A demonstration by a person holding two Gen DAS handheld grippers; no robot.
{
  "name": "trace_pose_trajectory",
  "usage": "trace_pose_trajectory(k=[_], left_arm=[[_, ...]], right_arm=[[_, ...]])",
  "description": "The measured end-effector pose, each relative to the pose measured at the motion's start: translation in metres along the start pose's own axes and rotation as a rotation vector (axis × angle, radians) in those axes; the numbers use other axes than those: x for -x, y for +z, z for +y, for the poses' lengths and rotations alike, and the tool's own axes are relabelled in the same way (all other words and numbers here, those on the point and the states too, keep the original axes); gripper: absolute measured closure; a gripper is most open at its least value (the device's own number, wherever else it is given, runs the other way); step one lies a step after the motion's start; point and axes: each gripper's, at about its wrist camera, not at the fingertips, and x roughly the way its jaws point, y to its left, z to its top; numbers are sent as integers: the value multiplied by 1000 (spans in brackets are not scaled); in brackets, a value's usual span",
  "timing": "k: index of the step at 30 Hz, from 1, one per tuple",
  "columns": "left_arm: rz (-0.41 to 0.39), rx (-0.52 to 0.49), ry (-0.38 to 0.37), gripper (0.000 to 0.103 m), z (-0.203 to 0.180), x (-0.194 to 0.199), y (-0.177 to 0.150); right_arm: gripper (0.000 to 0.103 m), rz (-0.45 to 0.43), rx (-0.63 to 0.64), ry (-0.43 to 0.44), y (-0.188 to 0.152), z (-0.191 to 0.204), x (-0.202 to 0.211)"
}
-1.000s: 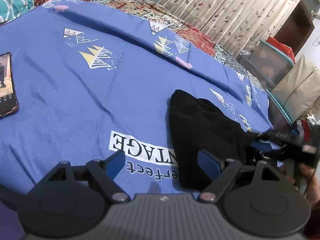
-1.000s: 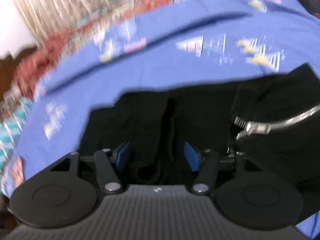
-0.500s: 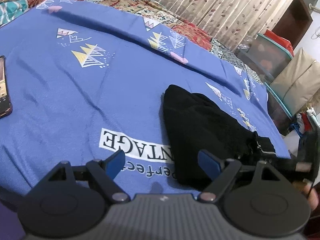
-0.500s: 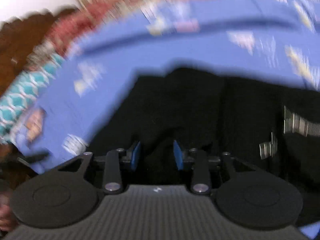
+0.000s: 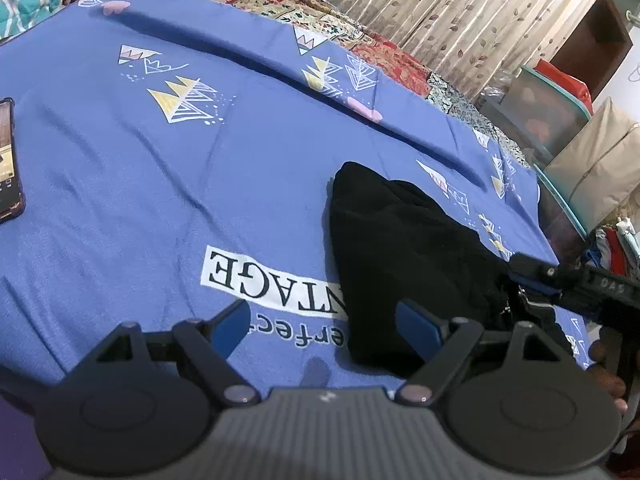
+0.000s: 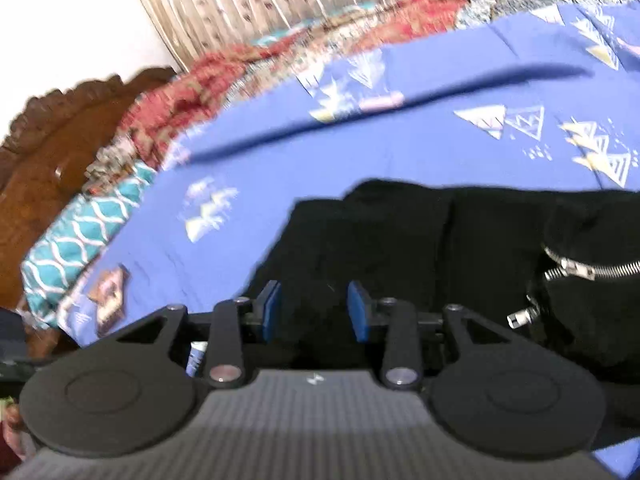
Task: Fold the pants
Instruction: 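Release the pants and open both grippers beside the folded bundle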
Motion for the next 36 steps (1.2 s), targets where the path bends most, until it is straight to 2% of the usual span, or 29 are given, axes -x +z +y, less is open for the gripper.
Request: trace_pose_trajectory(k=[2,5,6,7,11,19,25,36], left_arm=[[0,-5,-1,21,-1,0,0],[-1,-4,0,21,0,1,0],[0,-1,2,21,0,1,1],[0,-1,2,21,1,1,1],[-3,2,2,20,2,3,2],[9,5,-8,20,0,0,1],[13,-3,-9,20,-3,-1,0],[18,1,-9,20,-2,-3,1]], right_arm=[[62,30,5,-6,-3,-1,-9],[60,169,-38,-105,-19,-17,-38],[60,177,-69,-116,-26,-25,-44],[61,149,-91,-99,-27,-27,-40],[61,144,-58,-87,-20,-20,-30],[58,6,-85,-43,-8,-23,5],[58,130,-120,-131,-24,-36,-22],[57,110,-138,-106,-22,-34,-10]])
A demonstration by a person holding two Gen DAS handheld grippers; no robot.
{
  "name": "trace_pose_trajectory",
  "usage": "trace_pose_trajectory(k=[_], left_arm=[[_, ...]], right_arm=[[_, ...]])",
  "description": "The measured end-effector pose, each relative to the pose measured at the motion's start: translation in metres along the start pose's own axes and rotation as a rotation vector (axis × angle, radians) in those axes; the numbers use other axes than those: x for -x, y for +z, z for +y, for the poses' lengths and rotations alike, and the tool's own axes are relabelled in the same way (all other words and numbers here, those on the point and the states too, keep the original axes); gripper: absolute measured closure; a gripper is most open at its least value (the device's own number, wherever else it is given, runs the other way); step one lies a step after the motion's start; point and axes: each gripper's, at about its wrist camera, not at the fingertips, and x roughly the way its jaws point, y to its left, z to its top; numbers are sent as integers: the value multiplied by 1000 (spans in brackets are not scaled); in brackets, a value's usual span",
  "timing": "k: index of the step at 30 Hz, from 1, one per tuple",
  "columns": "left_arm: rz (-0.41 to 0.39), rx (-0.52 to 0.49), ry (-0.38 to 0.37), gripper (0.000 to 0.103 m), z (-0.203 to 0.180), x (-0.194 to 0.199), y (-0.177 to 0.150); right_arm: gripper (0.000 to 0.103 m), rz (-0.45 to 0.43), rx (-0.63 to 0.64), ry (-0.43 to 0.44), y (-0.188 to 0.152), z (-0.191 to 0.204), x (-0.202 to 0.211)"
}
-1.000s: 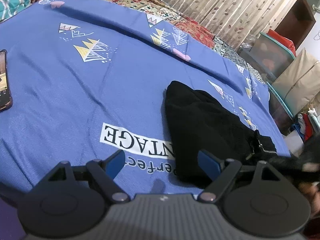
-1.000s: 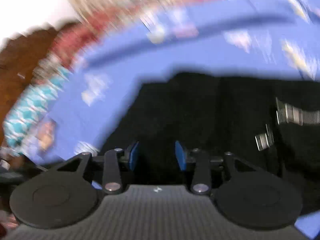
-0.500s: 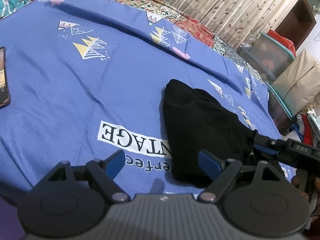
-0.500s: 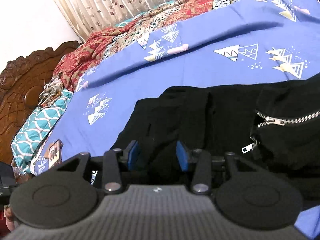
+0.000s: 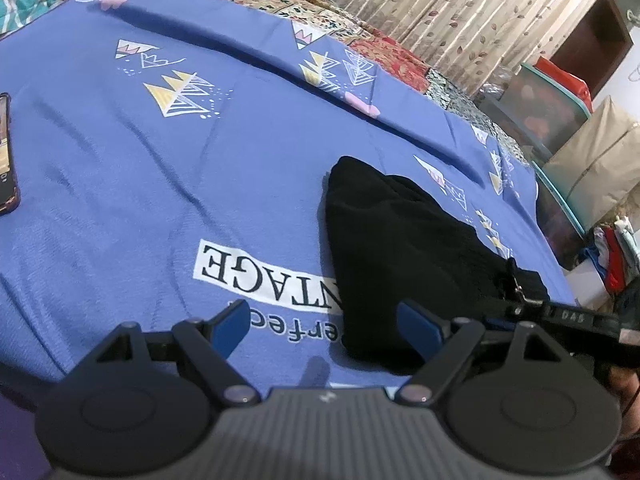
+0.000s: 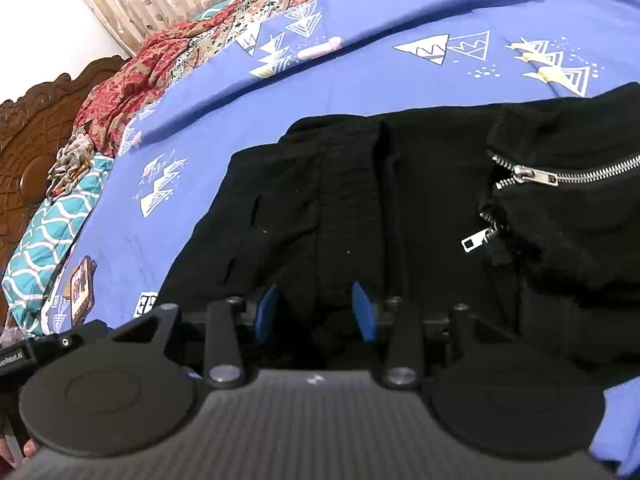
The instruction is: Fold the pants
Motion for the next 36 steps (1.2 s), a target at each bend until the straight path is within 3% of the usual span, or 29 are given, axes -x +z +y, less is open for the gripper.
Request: trace_pose_trajectory(k=[6,11,15,20,24,30,34,36], left_arm=[[3,-3,-3,20,-1,-1,1],[6,-11,-5,20,-5,-2,1],[2,-36,-8,20,-12,-1,7],[-27,-102,-49,20,-37,-5,24],[-21,-162,-83,21,-65,-21,30],[67,-223,-100,23,-90,-62,28],[134,-250,-45,28,-92,-90,19],[164,-296,22,30,-93,-104,14]], right_arm=[[56,-74,61,60,4,15,11],[58,84,31,-34,-10,0,-25],[58,26,16,20,-4,-1,-8],[56,-108,-16,37,7,-17,30],[56,-174,-40,-38,8,-39,53],[56,-281,-148,-157,4,-89,94],[51,-354,-263,-224,-6,-123,118],[46,-382,-323,-233,-10,-143,126]])
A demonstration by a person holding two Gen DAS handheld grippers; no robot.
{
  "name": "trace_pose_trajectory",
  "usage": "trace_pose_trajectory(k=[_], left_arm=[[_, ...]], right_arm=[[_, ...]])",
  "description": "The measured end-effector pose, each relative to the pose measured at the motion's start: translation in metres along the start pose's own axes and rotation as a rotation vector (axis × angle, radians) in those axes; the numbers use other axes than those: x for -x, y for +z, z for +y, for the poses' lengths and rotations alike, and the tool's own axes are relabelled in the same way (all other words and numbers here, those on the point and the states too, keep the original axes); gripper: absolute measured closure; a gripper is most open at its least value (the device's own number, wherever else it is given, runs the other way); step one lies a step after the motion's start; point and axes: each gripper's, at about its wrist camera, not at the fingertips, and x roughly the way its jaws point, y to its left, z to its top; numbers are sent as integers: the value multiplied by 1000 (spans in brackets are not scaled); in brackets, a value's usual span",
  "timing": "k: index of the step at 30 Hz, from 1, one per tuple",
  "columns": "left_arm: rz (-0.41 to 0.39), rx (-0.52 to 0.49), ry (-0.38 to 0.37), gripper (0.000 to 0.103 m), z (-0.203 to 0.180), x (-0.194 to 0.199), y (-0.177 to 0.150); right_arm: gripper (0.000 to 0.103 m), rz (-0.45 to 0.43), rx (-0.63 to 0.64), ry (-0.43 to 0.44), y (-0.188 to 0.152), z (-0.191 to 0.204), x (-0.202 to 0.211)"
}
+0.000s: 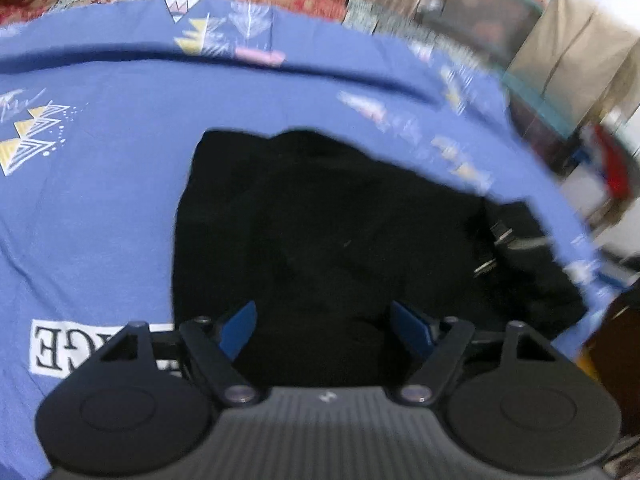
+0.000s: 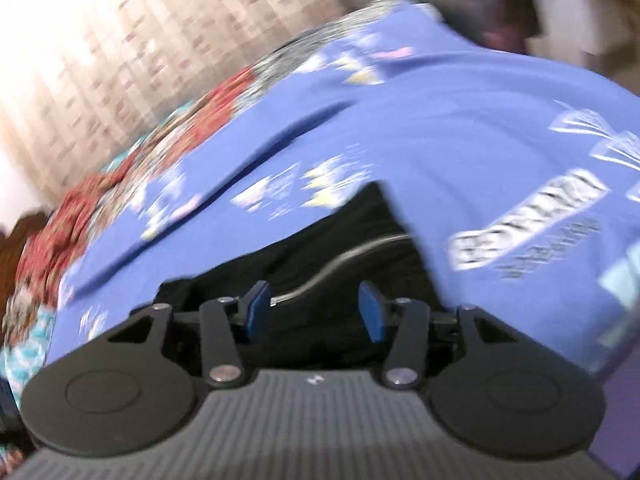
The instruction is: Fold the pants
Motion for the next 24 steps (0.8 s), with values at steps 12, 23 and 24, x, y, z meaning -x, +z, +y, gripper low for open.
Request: trace_pose_trajectory(k=[12,23,24], left_arm=[[-119,-11,-81,25,-29,57,42],[-5,-250,-276,13,-168,-10,104],[15,-276,-287,11,-184,-18,104]], right_arm=[[21,9,-176,-12,-14,-56,-19],[81,64,159,36,-25,20,-10],[81,59,220,48,-29,33,-7]])
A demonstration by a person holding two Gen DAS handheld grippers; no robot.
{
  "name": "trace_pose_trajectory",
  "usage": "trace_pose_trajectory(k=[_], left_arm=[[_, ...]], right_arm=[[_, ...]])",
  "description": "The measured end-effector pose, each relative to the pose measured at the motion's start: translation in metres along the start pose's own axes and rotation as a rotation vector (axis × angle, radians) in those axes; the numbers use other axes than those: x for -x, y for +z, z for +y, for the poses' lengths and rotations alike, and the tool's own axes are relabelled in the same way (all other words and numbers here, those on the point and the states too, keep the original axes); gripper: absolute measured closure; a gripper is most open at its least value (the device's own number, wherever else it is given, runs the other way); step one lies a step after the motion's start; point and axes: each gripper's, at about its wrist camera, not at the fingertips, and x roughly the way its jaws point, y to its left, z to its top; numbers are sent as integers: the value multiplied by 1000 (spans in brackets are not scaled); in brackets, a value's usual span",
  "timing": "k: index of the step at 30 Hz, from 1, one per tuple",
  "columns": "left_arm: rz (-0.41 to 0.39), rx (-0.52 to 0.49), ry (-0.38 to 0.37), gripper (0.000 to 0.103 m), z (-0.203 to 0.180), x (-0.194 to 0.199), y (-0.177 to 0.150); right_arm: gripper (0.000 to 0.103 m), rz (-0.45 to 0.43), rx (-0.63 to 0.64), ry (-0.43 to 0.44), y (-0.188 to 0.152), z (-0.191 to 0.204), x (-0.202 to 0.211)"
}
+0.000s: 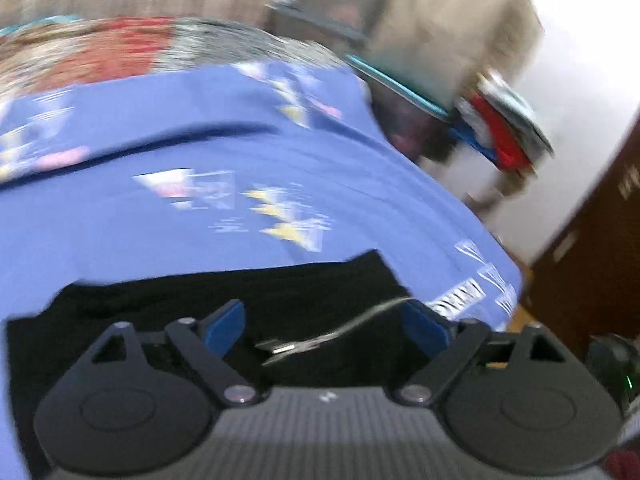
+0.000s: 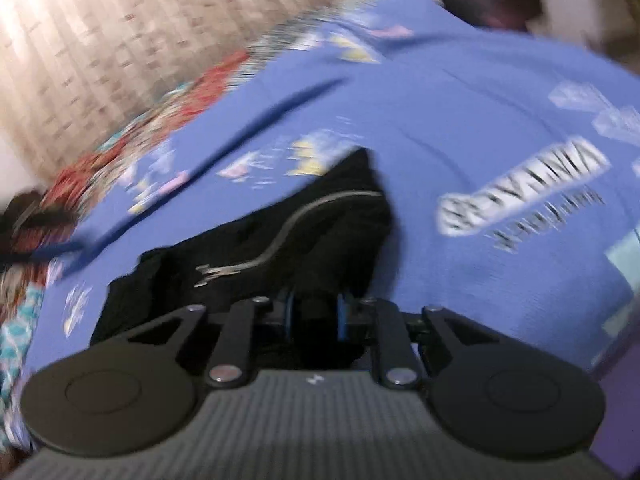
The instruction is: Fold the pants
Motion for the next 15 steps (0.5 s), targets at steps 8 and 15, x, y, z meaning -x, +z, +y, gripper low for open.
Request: trace_pose_trajectory(k=[8,15], left_arm=[[221,-149,97,31,-62,-92,3],[127,-28,24,70,-13,-34,9]], right_arm=[[81,-25,333,-18,-15,66,4],[82,-50,305,108,-3,80,22]])
